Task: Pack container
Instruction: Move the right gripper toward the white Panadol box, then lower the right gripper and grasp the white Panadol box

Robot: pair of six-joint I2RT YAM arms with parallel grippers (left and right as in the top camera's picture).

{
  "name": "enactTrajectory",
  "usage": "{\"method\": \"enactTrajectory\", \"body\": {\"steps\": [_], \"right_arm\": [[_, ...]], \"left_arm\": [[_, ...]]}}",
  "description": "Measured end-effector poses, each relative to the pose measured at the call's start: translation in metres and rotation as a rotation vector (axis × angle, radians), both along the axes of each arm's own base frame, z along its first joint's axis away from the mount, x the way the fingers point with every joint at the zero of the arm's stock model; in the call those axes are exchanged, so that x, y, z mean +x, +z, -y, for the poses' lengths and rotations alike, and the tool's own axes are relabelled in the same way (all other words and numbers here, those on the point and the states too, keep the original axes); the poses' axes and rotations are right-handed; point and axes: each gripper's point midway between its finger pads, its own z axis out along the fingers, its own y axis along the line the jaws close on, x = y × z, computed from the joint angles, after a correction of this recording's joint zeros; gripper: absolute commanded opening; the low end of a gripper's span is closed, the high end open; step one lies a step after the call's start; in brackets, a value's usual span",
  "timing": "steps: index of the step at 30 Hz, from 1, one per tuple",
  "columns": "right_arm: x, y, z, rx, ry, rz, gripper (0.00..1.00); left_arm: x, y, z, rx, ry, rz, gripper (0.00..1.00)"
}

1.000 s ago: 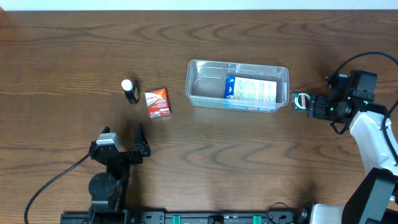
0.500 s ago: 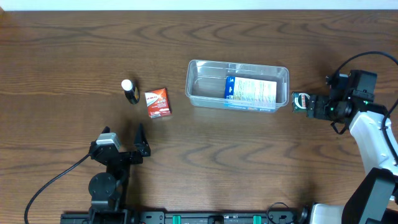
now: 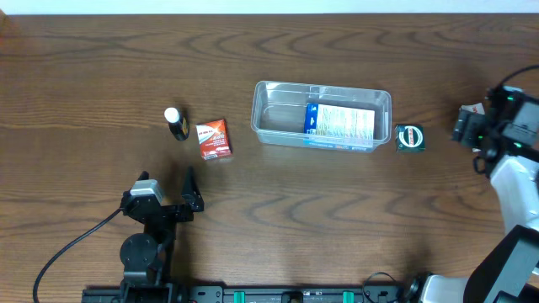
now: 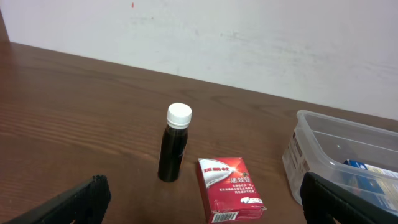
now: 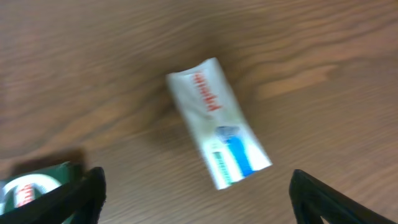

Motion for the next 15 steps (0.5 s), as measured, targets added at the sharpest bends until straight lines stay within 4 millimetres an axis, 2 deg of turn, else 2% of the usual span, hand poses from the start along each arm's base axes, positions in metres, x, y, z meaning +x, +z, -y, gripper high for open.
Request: {"method": "enactTrajectory", "body": {"steps": [4,7,11,15], "right_arm": [[0.004,0.011,0.021,0.007,-0.011,0.084,0.99],[0.003,0.007,0.032,0.013,-0.019,0.088,0.99],[-0.002,-0.023,0.035,0.065,-0.001,-0.022,0.99],[-0.004,-0.061,0.033,0.149,0.036,-0.176,0.99]], "left_arm": [[0.000,0.000,0.000,0.000,0.000,0.000,0.98],[0.000,0.000,0.000,0.000,0.000,0.000,0.98],[0.000,0.000,0.000,0.000,0.000,0.000,0.98],[0.000,0.000,0.000,0.000,0.000,0.000,0.98]]}}
